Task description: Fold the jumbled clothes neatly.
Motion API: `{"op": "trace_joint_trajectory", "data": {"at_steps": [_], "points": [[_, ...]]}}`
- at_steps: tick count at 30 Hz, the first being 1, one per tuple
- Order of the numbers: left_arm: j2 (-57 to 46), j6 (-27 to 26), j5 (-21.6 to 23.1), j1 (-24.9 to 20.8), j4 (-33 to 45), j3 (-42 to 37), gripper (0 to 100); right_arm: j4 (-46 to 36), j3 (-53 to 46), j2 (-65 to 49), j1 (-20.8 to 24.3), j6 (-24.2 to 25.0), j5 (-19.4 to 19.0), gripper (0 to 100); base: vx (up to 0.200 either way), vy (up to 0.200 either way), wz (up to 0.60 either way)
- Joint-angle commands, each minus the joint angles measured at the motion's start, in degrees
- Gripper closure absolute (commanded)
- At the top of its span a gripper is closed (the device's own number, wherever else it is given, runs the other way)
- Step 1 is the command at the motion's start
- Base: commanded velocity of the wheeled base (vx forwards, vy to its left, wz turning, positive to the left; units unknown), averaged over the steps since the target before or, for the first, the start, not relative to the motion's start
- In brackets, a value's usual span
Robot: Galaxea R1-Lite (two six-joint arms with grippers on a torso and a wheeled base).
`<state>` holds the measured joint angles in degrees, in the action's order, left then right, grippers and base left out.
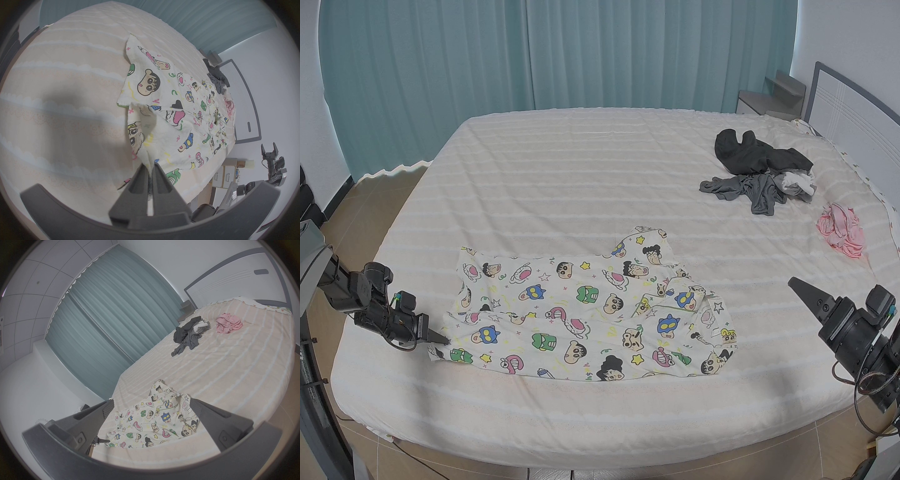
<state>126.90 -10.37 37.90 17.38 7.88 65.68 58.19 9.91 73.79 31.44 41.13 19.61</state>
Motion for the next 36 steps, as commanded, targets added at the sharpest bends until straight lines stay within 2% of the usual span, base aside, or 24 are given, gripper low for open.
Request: {"op": "trace_joint_trajectory", "data": {"at_steps": [1, 4, 5, 6, 7, 10, 12, 13, 15, 17, 18, 19, 21, 23, 24, 25, 26, 30, 36], "points": [[-0.08, 0.09, -0.02, 0.02, 0.12, 0.15, 0, -0.09, -0.16, 0.13, 0.03, 0.0, -0.02, 0, 0.0, 0.0, 0.0], [-0.08, 0.18, -0.02, 0.02, 0.39, 0.24, 0, -0.35, -0.42, 0.3, 0.03, 0.0, -0.1, 0, 0.0, 0.0, 0.0], [-0.08, 0.62, -0.02, 0.19, 0.47, 0.06, 0, -0.35, -1.39, 0.65, -0.24, 0.09, -1.68, 0, 0.0, 0.0, 0.0], [-0.08, 0.62, -0.02, 0.19, 0.47, 0.06, 0, -0.35, -1.39, 0.65, -0.24, 0.09, -1.68, 0, 0.0, 0.0, 0.0], [-0.17, 0.79, 0.16, 1.07, 1.0, -0.29, 0, -0.27, -1.21, 1.53, -0.59, 0.53, -4.67, 0, 0.0, 0.0, 0.0], [-1.04, 1.06, 2.0, 2.3, 3.46, -0.91, 0, -0.44, 0.9, 3.99, -2.0, 1.5, -8.72, 0, 0.0, 0.0, 0.0], [-2.36, 2.02, 5.17, 3.18, 5.22, -1.26, 0, -0.71, 3.01, 6.54, -3.58, 1.5, -10.74, 0, 0.0, 0.0, 0.0], [-3.86, 3.61, 9.56, 4.15, 6.89, -1.52, 0, -0.88, 5.03, 9.53, -5.07, 1.5, -12.58, 0, 0.0, 0.0, 0.0], [-5.79, 6.16, 14.83, 5.82, 9.26, -2.14, 0, -1.41, 8.55, 15.33, -6.65, 1.41, -14.43, 0, 0.0, 0.0, 0.0], [-6.14, 6.59, 15.45, 6.17, 9.7, -2.4, 0, -1.58, 9.51, 16.74, -6.92, 1.41, -14.78, 0, 0.0, 0.0, 0.0], [-7.37, 7.3, 16.33, 7.75, 10.58, -5.39, 0, -2.9, 16.1, 25.53, -8.5, 0.97, -15.66, 0, 0.0, 0.0, 0.0], [-7.72, 7.39, 16.5, 8.28, 10.58, -6.53, 0, -3.61, 18.3, 27.99, -8.76, 0.88, -15.66, 0, 0.0, 0.0, 0.0], [-8.52, 7.39, 19.93, 9.6, 10.76, -9.96, 0, -8.09, 25.07, 33.96, -8.94, -0.7, -15.75, 0, 0.0, 0.0, 0.0], [-9.66, 7.39, 26.7, 10.92, 10.85, -13.48, 0, -14.15, 30.78, 37.57, -8.94, -3.43, -16.1, 0, 0.0, 0.0, 0.0], [-9.92, 7.39, 27.84, 11.09, 10.76, -14.0, 0, -15.12, 31.75, 38.01, -8.94, -3.69, -16.19, 0, 0.0, 0.0, 0.0], [-10.62, 6.77, 32.85, 11.71, 10.58, -16.73, 0, -19.95, 36.5, 40.03, -9.03, -4.04, -17.24, 0, 0.0, 0.0, 0.0], [-10.98, 6.59, 34.26, 11.88, 10.23, -17.61, 0, -21.8, 38.52, 40.82, -9.03, -3.95, -17.94, 0, 0.0, 0.0, 0.0], [-12.21, 5.8, 35.4, 12.85, 9.79, -19.01, 0, -29.62, 46.34, 45.83, -9.29, -4.57, -20.67, 0, 0.0, 0.0, 0.0], [-11.42, 5.36, 36.54, 13.03, 9.62, -19.1, 0, -34.89, 53.19, 52.51, -11.84, -6.06, -21.2, 0, 0.0, 0.0, 0.0]]}}
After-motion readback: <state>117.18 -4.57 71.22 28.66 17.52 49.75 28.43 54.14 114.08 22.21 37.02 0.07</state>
